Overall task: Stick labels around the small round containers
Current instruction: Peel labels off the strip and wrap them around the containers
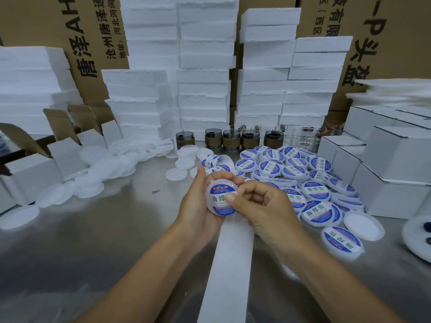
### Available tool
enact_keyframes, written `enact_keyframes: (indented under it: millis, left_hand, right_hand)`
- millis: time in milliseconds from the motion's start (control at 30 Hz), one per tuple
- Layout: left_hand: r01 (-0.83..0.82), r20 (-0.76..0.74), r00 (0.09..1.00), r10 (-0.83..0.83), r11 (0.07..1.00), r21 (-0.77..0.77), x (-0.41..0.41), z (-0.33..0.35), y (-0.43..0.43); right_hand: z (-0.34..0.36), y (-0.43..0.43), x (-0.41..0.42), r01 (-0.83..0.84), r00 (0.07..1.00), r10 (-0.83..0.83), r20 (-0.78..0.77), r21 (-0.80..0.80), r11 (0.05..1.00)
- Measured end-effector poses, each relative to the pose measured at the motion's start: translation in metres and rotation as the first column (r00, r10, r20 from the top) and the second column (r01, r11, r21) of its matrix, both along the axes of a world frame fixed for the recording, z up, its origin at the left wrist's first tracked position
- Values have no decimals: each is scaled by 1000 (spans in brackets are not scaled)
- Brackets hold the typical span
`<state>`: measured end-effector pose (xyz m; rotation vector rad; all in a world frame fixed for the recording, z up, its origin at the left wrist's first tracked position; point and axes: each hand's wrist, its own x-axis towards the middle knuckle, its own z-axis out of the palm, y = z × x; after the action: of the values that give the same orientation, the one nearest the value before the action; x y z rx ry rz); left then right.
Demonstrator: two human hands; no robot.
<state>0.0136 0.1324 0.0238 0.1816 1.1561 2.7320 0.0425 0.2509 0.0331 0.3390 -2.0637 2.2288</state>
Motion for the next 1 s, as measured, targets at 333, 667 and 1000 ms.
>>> enact_keyframes:
  millis: [333,667,1000]
  left_hand:
    - [22,-5,1000,-23,999,-32,1,0,0]
    - [10,-22,1000,-11,998,-66,1,-2,1]
    - [13,-15,1000,-14,996,-83,5,1,4]
  right_hand:
    - [-1,1,-1,76,995,-74,62,-17,997]
    - [-2,1,-1,106,990,-108,96,23,994]
    - [-3,1,-1,134,983,-136,124,22,991]
